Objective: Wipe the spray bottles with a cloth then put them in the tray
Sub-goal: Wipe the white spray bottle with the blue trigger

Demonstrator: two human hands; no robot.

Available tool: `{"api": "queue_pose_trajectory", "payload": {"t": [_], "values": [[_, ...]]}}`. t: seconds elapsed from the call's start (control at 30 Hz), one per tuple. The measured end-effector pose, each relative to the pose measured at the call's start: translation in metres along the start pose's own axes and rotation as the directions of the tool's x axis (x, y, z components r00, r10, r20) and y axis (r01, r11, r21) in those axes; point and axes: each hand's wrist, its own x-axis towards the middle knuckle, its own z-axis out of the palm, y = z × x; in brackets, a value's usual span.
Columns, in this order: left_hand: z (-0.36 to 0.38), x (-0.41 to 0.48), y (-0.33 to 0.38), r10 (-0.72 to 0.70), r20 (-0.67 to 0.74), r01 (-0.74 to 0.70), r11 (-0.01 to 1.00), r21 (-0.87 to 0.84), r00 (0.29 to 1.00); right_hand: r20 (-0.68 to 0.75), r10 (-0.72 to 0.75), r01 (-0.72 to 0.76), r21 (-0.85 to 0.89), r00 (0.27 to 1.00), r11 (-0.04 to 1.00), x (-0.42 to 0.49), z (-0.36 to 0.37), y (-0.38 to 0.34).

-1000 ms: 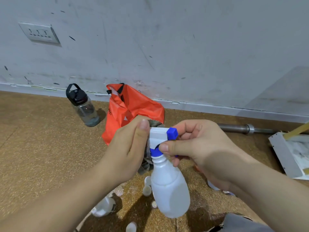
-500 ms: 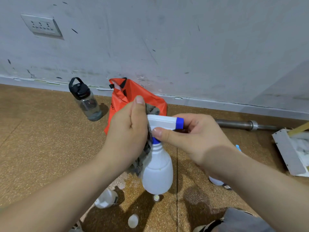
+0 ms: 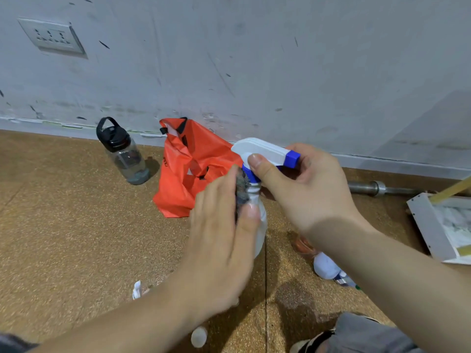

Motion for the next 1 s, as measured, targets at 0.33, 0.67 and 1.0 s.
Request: {"api": "queue_pose_trajectory", "payload": {"t": [0.33,0.67,1.0], "values": [[-0.007,0.023,-0.028,-0.610,0.275,0.662,0.607,-0.440,0.743,-0.058,-0.026,0.034,0.147,0.998,0.989,0.002,-0.011,-0.003],[-0.009,0.042,-0.019,-0.723,0.091,0.644,0.541,-0.541,0.684,-0.038,-0.023,0.023,0.019,0.999,1.000,0.012,-0.012,0.009],[-0.010,0.027,0.004,-0.102,-0.222,0.043,0.966,-0.254,0.970,-0.054,-0.046,0.043,-0.059,0.998,0.997,0.009,-0.006,0.007]]}}
